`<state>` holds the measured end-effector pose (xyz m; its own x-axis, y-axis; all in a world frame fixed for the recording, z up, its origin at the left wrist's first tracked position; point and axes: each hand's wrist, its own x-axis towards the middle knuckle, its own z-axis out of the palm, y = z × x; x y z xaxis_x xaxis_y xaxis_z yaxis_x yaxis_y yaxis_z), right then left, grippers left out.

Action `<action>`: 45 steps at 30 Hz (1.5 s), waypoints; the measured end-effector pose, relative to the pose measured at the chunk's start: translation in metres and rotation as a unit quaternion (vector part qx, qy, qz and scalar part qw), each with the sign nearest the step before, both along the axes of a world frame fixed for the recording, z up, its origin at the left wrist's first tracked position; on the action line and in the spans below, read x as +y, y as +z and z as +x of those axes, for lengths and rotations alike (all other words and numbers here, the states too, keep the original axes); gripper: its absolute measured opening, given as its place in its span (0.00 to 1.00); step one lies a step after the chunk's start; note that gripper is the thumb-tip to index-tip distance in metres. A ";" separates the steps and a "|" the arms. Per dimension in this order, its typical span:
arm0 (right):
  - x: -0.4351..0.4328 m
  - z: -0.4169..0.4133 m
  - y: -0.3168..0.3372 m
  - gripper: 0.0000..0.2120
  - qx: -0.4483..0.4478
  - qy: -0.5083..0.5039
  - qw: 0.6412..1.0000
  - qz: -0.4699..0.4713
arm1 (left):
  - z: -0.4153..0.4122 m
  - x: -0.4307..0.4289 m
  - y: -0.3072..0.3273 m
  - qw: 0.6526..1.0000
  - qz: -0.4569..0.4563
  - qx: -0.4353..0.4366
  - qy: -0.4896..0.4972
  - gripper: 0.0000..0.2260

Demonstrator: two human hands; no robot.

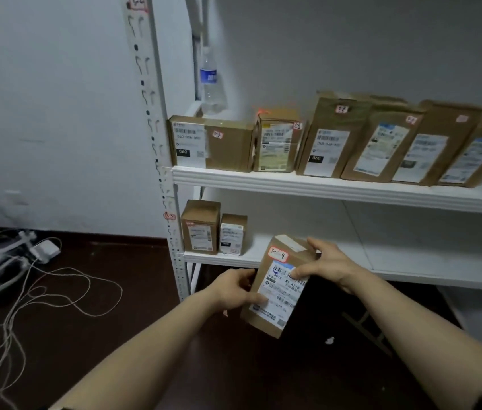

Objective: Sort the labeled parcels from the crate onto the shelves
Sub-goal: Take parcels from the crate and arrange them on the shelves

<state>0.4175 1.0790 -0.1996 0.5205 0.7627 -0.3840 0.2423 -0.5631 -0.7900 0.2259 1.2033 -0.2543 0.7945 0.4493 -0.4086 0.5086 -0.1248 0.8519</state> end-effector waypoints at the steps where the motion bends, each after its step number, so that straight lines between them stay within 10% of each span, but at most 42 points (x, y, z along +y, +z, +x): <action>1: 0.009 0.007 0.000 0.62 0.008 -0.003 1.000 0.002 | 0.007 0.008 -0.002 1.000 0.003 -0.002 -0.002 0.29; 8: 0.002 0.049 0.003 0.52 0.043 -0.059 0.997 0.024 | 0.079 0.033 0.019 0.997 0.036 0.012 -0.070 0.55; 19: -0.144 0.133 -0.010 0.56 0.064 -0.145 0.987 -0.014 | 0.241 -0.073 0.029 0.946 0.036 -0.075 -0.313 0.36; 25: -0.251 0.222 -0.013 0.54 -0.045 -0.136 0.988 -0.063 | 0.343 -0.177 0.009 0.932 0.040 -0.062 -0.354 0.61; 34: -0.379 0.361 -0.027 0.59 -0.022 -0.204 0.979 0.007 | 0.490 -0.312 0.007 0.952 0.004 -0.111 -0.286 0.56; 38: -0.389 0.413 -0.050 0.33 0.049 -0.282 0.955 0.073 | 0.549 -0.328 -0.001 0.957 0.017 -0.131 -0.256 0.57; 45: -0.380 0.519 -0.074 0.24 0.117 -0.293 0.947 0.067 | 0.651 -0.329 -0.040 0.972 0.015 -0.091 -0.216 0.50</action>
<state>0.9370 0.6985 -0.2740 0.7818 0.4194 -0.4614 -0.2713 -0.4375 -0.8573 0.8768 0.8740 -0.2939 0.9696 0.0679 -0.2349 0.2442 -0.3199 0.9154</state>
